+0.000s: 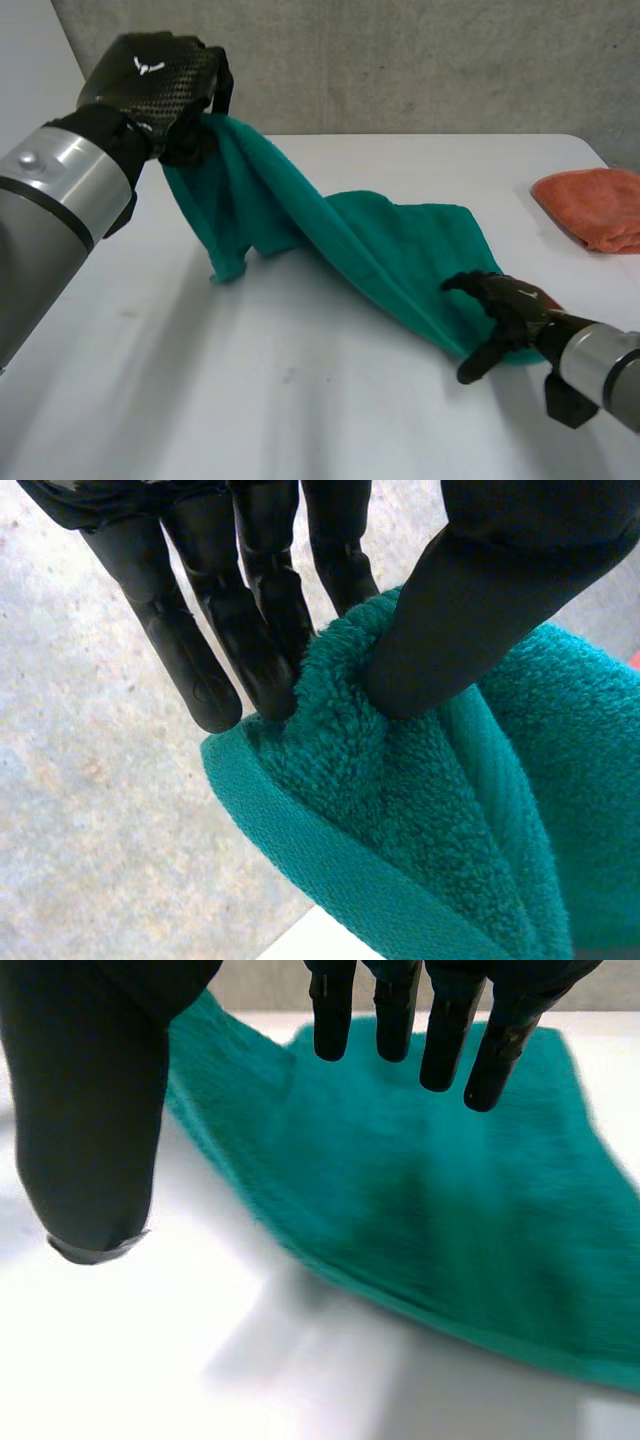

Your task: Fold the laundry.

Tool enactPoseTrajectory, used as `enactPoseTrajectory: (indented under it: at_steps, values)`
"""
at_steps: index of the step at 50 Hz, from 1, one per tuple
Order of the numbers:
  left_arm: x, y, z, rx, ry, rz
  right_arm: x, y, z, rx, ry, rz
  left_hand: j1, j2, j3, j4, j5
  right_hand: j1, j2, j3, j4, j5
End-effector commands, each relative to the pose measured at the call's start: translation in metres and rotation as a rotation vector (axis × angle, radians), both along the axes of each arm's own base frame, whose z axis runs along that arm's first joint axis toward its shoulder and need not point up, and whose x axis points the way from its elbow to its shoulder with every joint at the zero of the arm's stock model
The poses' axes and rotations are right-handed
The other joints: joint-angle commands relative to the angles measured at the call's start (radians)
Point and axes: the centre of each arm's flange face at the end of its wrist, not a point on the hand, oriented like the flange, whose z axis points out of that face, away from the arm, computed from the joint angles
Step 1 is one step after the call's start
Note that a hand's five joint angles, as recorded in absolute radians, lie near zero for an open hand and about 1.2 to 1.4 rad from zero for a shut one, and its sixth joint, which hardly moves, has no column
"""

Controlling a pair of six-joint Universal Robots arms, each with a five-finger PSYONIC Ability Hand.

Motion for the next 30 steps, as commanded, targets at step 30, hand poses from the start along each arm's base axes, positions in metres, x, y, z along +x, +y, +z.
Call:
enactPoseTrajectory:
  at_steps: [30]
  values:
    - [0.039, 0.006, 0.043, -0.112, 0.091, 0.133, -0.042, -0.095, 0.000, -0.334, 0.244, -0.199, 0.252, 0.205, 0.202, 0.195, 0.245, 1.182, 1.165, 1.172, 1.149, 1.159]
